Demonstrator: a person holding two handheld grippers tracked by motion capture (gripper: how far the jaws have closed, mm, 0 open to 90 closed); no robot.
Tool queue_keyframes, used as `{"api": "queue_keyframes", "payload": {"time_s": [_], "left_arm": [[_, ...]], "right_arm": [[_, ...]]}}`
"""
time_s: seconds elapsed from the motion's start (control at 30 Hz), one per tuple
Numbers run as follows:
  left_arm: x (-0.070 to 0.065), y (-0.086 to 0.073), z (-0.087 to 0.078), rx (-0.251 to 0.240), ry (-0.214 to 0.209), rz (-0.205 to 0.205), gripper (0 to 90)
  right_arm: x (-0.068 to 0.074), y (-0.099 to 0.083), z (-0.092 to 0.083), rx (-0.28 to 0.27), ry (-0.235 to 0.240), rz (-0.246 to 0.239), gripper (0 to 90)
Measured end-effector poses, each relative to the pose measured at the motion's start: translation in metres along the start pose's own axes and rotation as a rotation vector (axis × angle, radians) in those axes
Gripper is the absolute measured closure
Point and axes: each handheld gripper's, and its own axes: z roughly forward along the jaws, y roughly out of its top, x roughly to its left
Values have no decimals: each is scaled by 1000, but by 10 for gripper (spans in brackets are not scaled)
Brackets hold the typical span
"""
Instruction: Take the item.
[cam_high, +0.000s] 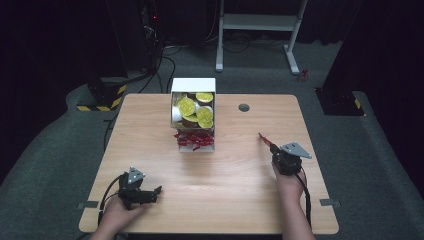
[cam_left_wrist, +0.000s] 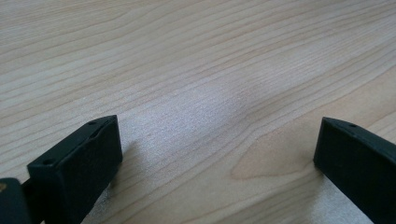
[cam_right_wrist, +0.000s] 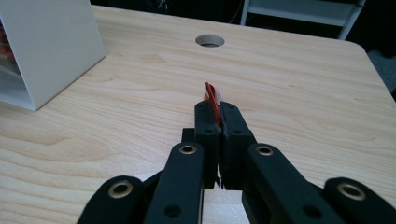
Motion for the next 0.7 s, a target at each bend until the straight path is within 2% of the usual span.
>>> {"api": "queue_keyframes", "payload": {"time_s": [0.37, 0.7], "left_arm": [[0, 0, 0, 0, 0, 0, 12], [0, 0, 0, 0, 0, 0, 12]], "right_arm": [[1, -9, 14, 87, 6, 5, 871], [0, -15, 22, 154, 9, 32, 870]]}}
